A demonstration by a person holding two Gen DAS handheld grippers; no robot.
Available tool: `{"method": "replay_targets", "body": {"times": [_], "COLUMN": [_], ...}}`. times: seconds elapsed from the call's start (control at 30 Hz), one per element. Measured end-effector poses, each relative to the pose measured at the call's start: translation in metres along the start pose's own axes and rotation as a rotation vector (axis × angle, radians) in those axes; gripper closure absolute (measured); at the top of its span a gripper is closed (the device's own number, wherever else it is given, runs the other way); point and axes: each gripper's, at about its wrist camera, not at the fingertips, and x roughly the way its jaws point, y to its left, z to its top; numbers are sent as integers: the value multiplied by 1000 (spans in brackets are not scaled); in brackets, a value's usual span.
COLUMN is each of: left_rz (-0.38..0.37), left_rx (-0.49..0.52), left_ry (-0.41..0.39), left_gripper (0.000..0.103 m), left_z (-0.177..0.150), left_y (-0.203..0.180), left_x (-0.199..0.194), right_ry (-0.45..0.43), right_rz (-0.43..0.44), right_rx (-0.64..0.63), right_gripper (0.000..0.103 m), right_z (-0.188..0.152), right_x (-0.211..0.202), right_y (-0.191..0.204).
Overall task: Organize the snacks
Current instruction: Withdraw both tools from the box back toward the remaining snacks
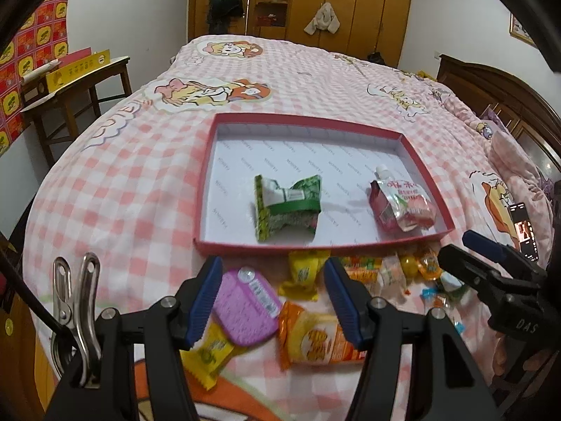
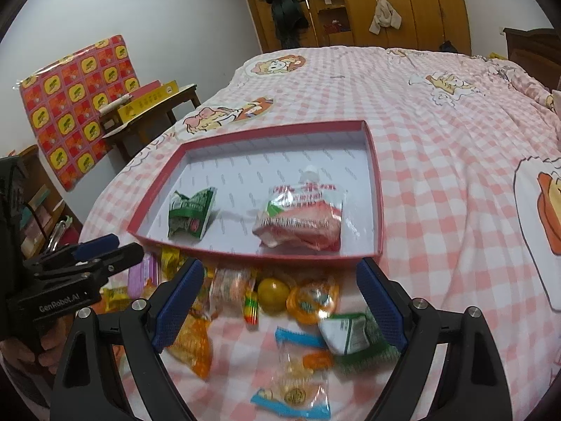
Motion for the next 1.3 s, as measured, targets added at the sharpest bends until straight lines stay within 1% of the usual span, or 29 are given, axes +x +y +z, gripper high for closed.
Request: {"method": "replay_targets", "body": {"times": [0.2, 0.47, 0.8, 1.13, 1.3], "left_rz": [17, 37, 63, 82, 81], "left_rx": [-1, -22, -70, -79, -82], "left_ry": [7, 32, 76, 94, 94], "left_gripper": [39, 39, 39, 39, 40], "left_z": [-12, -27, -43, -59, -62], "left_y": [6, 19, 41, 54, 54], "left_x": [-6, -7, -1, -3, -2], "right_ry": [20, 32, 37, 45, 48], "right_rz": [-4, -7, -16, -22, -20], "right_rx": [-10, -14, -3, -1, 0], "right_gripper": [13, 13, 13, 13, 13], "right_z": [-14, -25, -32, -36, -37], "right_x": [-8, -13, -14, -14, -14], "right_y": [0, -1, -7, -10, -10]}}
